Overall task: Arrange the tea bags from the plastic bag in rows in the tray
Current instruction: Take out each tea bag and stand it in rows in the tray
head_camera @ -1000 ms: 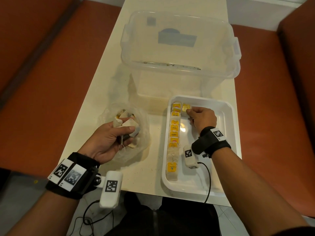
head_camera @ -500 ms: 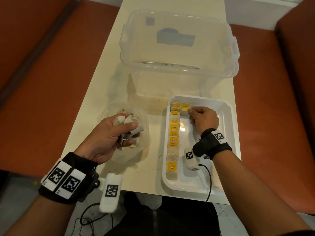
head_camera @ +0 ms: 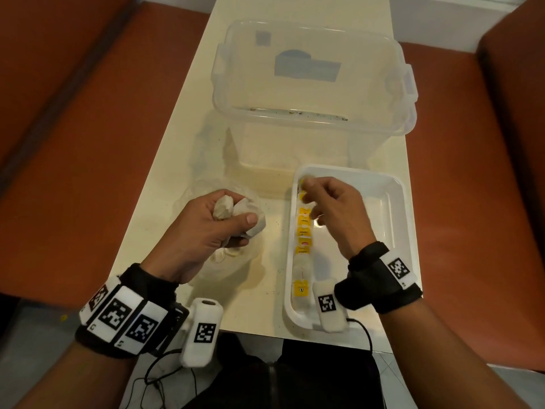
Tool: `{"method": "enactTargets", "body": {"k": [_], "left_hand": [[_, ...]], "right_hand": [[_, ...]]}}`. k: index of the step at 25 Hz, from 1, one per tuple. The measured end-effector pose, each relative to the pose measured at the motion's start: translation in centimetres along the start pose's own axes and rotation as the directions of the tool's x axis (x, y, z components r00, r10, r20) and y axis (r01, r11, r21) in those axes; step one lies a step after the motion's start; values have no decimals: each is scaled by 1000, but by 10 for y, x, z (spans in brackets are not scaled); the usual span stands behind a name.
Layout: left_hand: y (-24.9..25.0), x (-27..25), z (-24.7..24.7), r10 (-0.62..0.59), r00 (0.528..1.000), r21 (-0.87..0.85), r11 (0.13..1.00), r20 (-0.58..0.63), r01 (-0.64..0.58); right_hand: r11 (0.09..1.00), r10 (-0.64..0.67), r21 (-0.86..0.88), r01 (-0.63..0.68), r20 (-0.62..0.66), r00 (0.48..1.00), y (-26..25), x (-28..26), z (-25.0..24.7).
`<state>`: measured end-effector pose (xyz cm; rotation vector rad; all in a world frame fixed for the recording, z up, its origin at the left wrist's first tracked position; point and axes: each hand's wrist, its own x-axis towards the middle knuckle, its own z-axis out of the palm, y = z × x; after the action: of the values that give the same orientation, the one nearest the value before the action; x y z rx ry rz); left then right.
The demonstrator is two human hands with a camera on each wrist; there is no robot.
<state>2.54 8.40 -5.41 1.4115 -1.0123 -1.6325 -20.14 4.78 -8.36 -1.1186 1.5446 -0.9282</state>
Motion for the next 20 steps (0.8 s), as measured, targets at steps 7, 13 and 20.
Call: {"method": "enactTargets", "body": {"k": [7, 13, 20], "left_hand": [[13, 0, 9, -71, 997, -195, 978, 17, 73], [24, -2, -6, -78, 982, 120, 991, 170, 58], [14, 1, -15, -12, 997, 329, 944, 71, -12]], "right_hand": [[999, -3, -43, 19, 351, 936, -40, -25, 24], [993, -45, 117, -2, 394, 918, -59, -24, 13], [977, -92, 209, 34, 273, 958, -64, -21, -14]]}}
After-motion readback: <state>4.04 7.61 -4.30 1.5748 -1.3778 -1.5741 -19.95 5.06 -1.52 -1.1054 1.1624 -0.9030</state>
